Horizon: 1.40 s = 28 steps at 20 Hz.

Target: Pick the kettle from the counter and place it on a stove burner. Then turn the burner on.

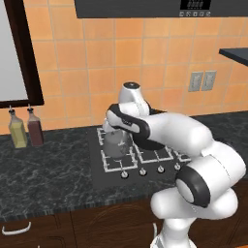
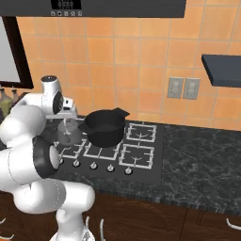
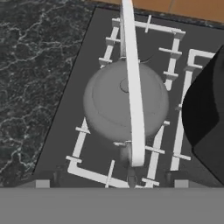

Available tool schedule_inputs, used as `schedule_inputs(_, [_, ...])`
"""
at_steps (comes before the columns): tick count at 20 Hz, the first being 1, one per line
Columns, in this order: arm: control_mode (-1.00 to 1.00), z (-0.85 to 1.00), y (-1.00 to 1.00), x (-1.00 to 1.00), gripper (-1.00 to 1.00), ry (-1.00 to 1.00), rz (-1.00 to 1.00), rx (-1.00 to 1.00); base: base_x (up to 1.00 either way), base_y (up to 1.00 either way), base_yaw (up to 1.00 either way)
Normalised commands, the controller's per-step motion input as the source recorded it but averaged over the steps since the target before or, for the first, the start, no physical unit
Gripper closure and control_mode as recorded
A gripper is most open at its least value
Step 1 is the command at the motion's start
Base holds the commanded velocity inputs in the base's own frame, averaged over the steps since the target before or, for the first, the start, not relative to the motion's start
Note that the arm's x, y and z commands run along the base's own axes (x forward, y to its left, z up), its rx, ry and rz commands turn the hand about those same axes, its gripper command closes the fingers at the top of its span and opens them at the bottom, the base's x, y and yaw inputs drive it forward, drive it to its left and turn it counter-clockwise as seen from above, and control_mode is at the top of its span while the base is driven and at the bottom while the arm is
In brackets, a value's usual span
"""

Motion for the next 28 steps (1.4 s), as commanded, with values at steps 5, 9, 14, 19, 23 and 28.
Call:
schedule_inputs(5, [-1.0,0.56,-0.02,-0.8,-1.0,-0.12,-0.01,0.0,0.0,0.0,0.0])
schedule_inputs(9, [-1.0,-0.27,-0.29,-1.0,-1.0,0.04,-0.14,0.0,0.0,0.0,0.0])
schedule_inputs(14, [-1.0,-0.94,-0.05,-0.77,-1.0,0.21,-0.16,0.0,0.0,0.0,0.0])
schedule_inputs(19, [-1.0,-0.74,0.03,-0.02,-1.0,0.13,-0.06,0.04,0.0,0.0,0.0])
schedule_inputs(23, [-1.0,-0.23,0.0,0.46,-1.0,0.0,-0.05,0.0,0.0,0.0,0.0])
schedule_inputs(28, [-1.0,-0.22,0.0,0.19,-1.0,0.0,-0.01,0.0,0.0,0.0,0.0])
